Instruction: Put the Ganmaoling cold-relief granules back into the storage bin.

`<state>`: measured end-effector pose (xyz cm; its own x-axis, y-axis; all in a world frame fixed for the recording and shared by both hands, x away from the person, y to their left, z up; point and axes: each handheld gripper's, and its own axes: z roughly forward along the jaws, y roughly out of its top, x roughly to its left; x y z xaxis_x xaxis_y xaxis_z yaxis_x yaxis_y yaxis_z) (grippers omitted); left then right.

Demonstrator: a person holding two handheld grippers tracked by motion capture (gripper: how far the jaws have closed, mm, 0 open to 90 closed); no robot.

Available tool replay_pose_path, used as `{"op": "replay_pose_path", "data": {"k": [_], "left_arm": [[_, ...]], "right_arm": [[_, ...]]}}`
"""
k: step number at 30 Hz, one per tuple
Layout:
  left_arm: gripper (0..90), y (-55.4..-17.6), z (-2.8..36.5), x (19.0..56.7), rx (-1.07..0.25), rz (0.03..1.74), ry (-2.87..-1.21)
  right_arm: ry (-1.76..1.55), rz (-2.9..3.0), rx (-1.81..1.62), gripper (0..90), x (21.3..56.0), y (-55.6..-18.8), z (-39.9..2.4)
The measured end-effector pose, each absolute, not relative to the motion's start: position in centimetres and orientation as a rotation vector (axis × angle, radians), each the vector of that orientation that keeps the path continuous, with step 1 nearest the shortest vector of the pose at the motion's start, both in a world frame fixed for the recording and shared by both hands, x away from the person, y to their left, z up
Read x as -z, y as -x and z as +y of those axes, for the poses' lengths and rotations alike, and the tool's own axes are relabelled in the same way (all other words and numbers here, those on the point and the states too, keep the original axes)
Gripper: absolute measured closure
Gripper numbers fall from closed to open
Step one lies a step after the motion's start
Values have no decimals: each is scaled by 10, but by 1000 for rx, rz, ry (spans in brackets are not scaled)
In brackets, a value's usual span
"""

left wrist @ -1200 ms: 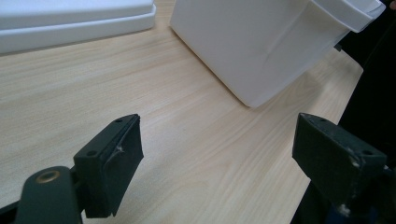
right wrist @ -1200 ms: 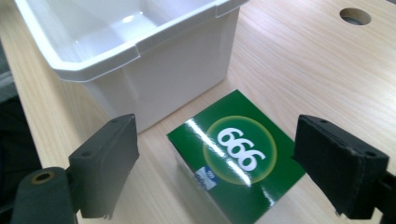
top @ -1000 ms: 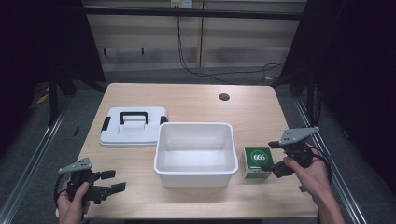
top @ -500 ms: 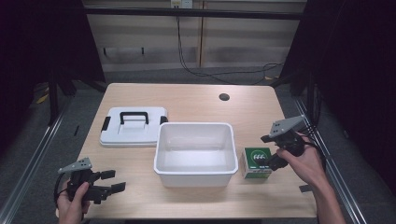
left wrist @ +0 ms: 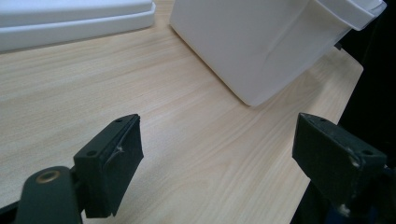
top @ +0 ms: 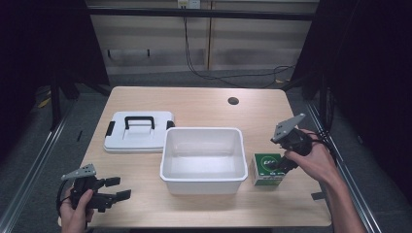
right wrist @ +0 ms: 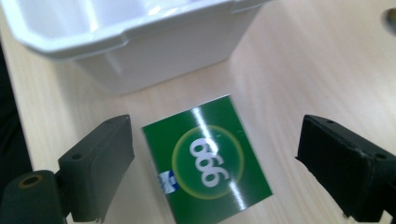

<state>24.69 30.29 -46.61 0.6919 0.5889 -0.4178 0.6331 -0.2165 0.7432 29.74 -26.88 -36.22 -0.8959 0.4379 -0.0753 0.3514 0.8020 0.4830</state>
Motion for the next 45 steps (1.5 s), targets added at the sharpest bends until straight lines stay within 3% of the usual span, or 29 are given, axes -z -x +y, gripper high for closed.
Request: {"op": "replay_pose_path", "data": {"k": [11, 45], "left_arm": [[161, -247, 304, 466, 54, 953, -1891], [161, -248, 303, 467, 60, 953, -1903]], "right_arm": [[-401, 2933, -494, 94, 381, -308, -249], [-306, 3084, -233, 95, 416, -324, -257]]}}
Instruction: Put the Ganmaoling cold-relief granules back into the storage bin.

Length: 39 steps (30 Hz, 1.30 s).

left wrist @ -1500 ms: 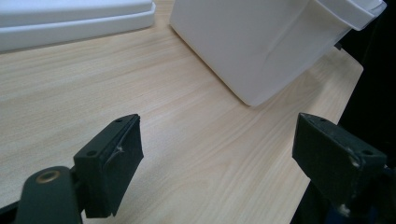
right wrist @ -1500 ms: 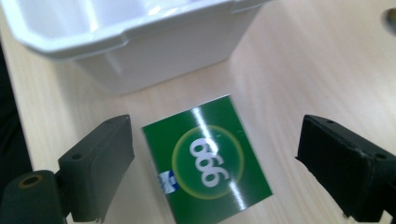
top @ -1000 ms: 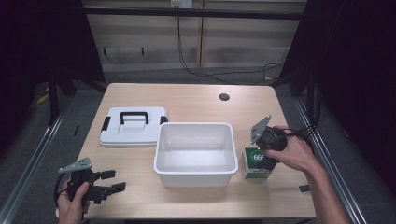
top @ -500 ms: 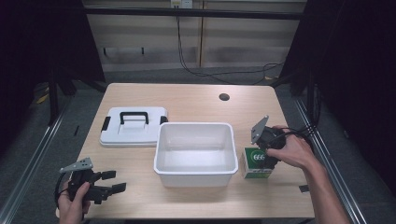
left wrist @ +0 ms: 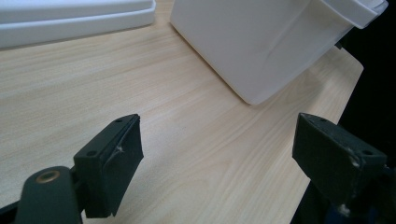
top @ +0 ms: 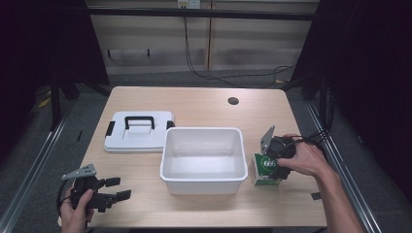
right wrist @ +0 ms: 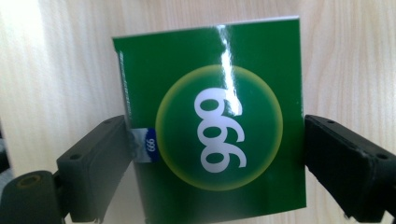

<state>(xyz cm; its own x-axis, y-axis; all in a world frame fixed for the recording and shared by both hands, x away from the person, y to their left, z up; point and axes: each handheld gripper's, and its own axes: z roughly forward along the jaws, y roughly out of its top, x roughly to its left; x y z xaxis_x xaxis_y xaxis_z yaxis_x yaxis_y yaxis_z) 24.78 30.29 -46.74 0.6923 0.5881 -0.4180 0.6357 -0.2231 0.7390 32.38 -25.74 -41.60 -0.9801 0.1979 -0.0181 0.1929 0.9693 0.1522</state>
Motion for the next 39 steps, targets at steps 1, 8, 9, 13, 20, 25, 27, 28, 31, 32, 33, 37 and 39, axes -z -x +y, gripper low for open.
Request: {"op": "replay_pose_path", "data": {"k": [1, 8, 9, 13, 20, 25, 27, 28, 31, 32, 33, 37, 39], "left_arm": [[161, -248, 303, 467, 63, 954, -1902], [161, -248, 303, 467, 59, 955, -1900], [161, -248, 303, 467, 59, 952, -1905], [161, -247, 303, 467, 62, 956, -1898], [161, -247, 304, 467, 57, 961, -1897], [161, -248, 304, 467, 55, 960, -1898], [161, -247, 304, 467, 56, 958, -1898], [161, -247, 304, 467, 56, 958, -1897], [161, -248, 304, 467, 55, 959, -1898], [161, -247, 304, 467, 58, 961, -1895], [161, -247, 304, 467, 59, 961, -1895], [161, -247, 304, 467, 56, 959, -1896], [161, -247, 304, 467, 56, 958, -1896]], "right_arm": [[-341, 3089, -222, 97, 417, -322, -257], [-312, 3110, -194, 122, 420, -327, -254], [-333, 3107, -195, 123, 420, -327, -253], [-331, 3109, -181, 125, 421, -328, -252], [-313, 3109, -145, 134, 424, -328, -248], [-352, 3119, -113, 149, 423, -328, -247], [-357, 3127, -94, 151, 422, -328, -246], [-355, 3130, -93, 153, 422, -328, -246], [-362, 3144, -101, 154, 421, -329, -247], [-371, 3145, -95, 154, 420, -328, -247], [-369, 3141, -106, 155, 419, -328, -247], [-380, 3142, -109, 155, 414, -327, -250], [-399, 3137, -106, 155, 410, -326, -251]]}}
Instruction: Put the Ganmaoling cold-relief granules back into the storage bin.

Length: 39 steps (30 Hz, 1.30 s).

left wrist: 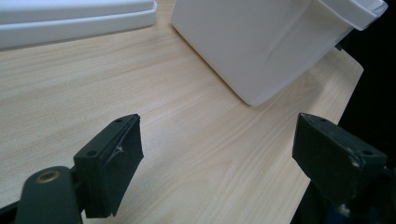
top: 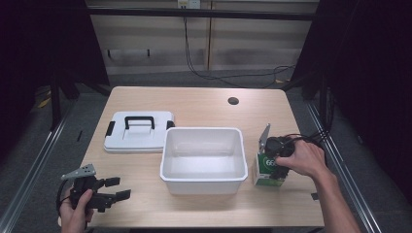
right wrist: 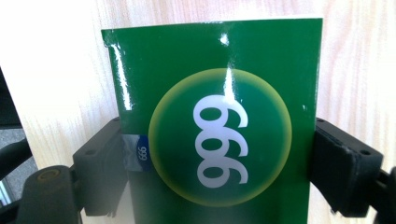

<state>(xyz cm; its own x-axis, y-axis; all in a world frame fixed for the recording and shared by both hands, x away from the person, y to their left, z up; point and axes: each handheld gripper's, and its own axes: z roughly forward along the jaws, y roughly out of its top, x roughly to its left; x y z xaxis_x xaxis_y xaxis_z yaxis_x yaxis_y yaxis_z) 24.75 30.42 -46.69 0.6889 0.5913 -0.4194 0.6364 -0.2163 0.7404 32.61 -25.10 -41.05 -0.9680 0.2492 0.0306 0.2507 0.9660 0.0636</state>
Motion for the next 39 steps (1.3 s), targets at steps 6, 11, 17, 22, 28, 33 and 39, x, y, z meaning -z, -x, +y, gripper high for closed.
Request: {"op": "replay_pose_path", "data": {"k": [6, 11, 17, 22, 28, 33, 39], "left_arm": [[161, -247, 304, 467, 57, 956, -1897], [161, -247, 304, 467, 61, 960, -1891], [161, -247, 304, 467, 61, 957, -1895], [161, -247, 304, 467, 60, 959, -1893], [161, -247, 304, 467, 58, 957, -1895], [161, -247, 304, 466, 55, 964, -1891], [160, -247, 305, 466, 57, 964, -1886]], "right_arm": [[399, -3096, 141, 155, 403, -324, -255], [433, -3092, 159, 155, 397, -322, -258], [458, -3108, 193, 155, 390, -322, -261], [457, -3107, 202, 155, 385, -323, -264], [471, -3108, 221, 156, 378, -322, -266], [461, -3114, 223, 156, 368, -321, -266], [471, -3111, 251, 156, 362, -319, -266]]}}
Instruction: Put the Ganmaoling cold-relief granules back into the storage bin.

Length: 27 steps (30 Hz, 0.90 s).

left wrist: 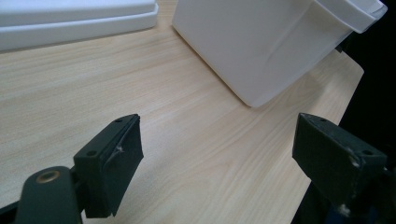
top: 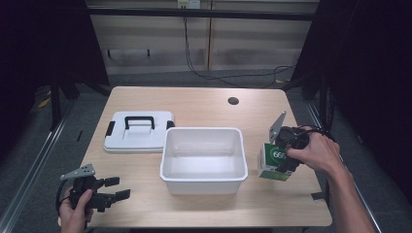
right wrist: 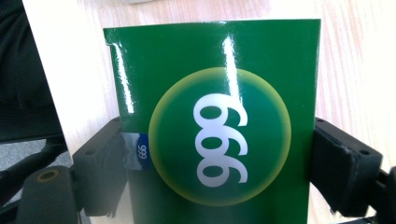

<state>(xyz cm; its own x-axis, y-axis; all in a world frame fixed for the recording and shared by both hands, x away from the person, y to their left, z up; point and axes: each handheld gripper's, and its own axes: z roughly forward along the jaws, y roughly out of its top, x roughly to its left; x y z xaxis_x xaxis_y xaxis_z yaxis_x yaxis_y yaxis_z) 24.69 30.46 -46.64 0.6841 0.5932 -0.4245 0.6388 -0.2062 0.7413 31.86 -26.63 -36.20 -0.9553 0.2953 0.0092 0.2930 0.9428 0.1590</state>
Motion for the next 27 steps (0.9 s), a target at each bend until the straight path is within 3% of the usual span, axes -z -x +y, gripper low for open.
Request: {"op": "replay_pose_path", "data": {"k": [27], "left_arm": [[161, -247, 304, 466, 55, 954, -1891]], "right_arm": [[-503, 3017, -425, 157, 315, -307, -283]]}}
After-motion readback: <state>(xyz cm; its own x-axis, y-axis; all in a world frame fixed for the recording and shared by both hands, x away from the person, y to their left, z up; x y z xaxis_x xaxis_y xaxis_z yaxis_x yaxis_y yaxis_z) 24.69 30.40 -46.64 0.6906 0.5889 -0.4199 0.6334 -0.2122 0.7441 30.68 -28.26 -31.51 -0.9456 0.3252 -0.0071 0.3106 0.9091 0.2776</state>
